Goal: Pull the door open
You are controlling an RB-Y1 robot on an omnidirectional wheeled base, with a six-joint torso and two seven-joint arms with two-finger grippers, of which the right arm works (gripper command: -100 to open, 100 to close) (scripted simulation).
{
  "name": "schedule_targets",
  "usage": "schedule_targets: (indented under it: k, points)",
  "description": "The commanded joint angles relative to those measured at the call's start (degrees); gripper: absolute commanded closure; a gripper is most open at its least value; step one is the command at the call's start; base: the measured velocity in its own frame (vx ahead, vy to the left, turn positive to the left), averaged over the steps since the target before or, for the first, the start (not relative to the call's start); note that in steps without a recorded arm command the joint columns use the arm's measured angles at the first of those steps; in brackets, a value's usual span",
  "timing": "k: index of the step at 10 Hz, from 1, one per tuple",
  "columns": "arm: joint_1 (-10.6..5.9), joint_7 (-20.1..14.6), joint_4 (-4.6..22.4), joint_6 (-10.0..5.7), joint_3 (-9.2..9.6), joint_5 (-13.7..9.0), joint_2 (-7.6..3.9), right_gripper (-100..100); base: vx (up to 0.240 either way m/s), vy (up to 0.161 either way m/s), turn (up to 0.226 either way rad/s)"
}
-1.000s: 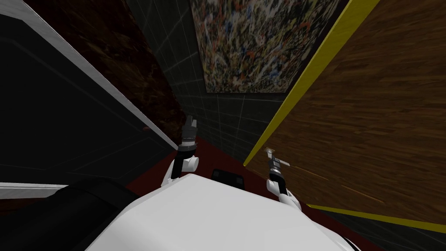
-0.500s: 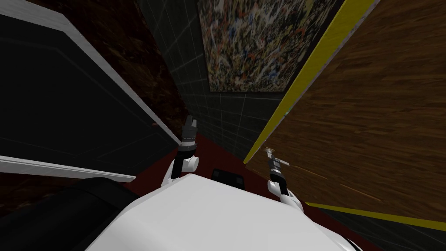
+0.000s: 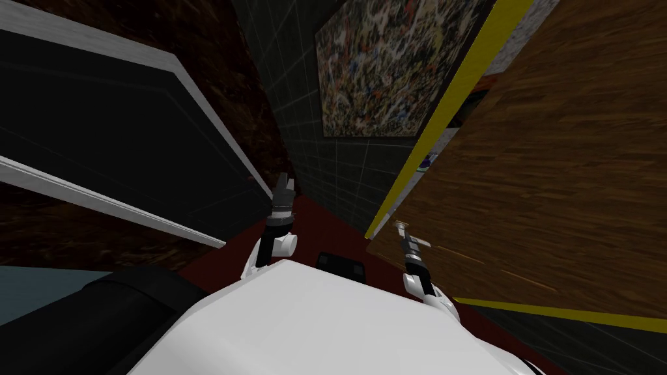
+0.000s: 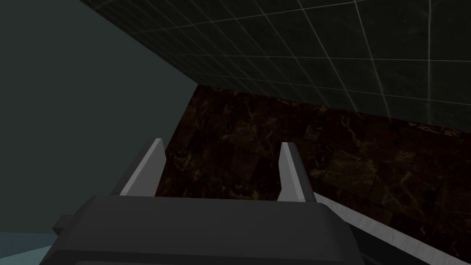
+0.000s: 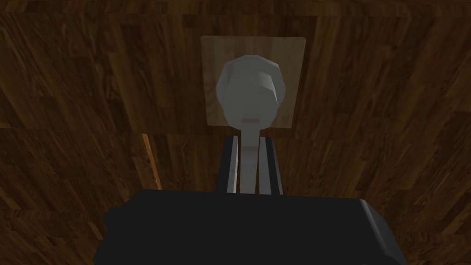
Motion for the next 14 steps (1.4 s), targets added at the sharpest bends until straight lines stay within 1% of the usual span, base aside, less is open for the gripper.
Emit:
schedule_targets:
  k: [1, 2, 3, 7, 10, 13, 14]
  points:
    - [0.47, -1.0, -0.3, -0.26, 0.61, 0.4, -0.59, 100, -0.208, -0.035, 0.084]
    - [0.25, -0.6, -0.1, -0.13, 0.52, 0.3, -0.23, 100, -0.086, -0.006, 0.024]
    - [0.39, -0.9, -0.1, -0.07, 0.62, 0.6, -0.10, 100, -0.127, -0.043, 0.106]
    - [0.33, -1.2, -0.1, -0.17, 0.35, 1.3, -0.16, 100, -0.208, -0.043, 0.160]
    - [0.28, -1.5, -0.2, -0.27, 0.06, 2.0, -0.23, 100, -0.242, -0.082, 0.210]
    - [0.23, -1.8, -0.2, -0.34, -0.14, 2.5, -0.28, 100, -0.238, -0.060, 0.154]
    - [0.15, -1.7, -0.2, -0.29, -0.09, 2.4, -0.26, 100, -0.108, -0.007, 0.030]
